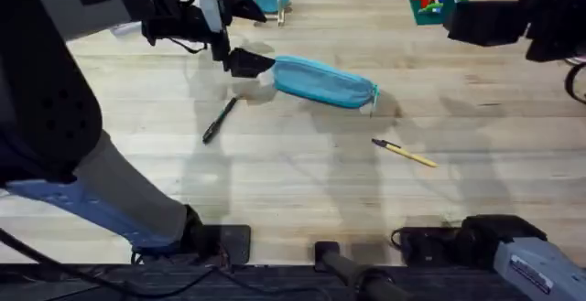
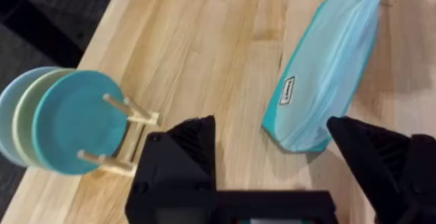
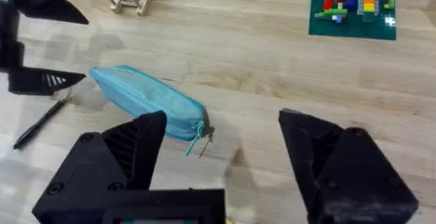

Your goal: Unzip the bag, pick up the pens from the table one at a time and place them inside, then zip the bag closed.

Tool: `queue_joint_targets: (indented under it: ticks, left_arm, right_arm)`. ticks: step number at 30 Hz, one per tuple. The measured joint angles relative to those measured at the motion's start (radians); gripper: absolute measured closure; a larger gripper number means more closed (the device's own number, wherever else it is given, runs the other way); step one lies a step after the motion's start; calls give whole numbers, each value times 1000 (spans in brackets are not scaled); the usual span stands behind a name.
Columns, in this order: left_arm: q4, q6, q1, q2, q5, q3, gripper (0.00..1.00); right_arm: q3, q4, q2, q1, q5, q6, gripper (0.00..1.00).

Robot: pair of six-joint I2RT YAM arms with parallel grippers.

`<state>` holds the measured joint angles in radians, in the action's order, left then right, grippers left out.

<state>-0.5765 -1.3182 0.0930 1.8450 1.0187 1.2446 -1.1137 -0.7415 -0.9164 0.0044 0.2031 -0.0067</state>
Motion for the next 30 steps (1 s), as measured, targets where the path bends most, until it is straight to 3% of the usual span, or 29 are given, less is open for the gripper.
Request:
queue_joint_targets:
  ticks: [12, 30]
  left_arm:
    - [-40, -3, -76, 7, 2, 0, 8]
    - [-115, -3, -95, 25, -47, 0, 48]
  right_arm:
    - [0, 0, 0, 0, 0, 0, 4]
    - [0, 0, 0, 0, 0, 0, 5]
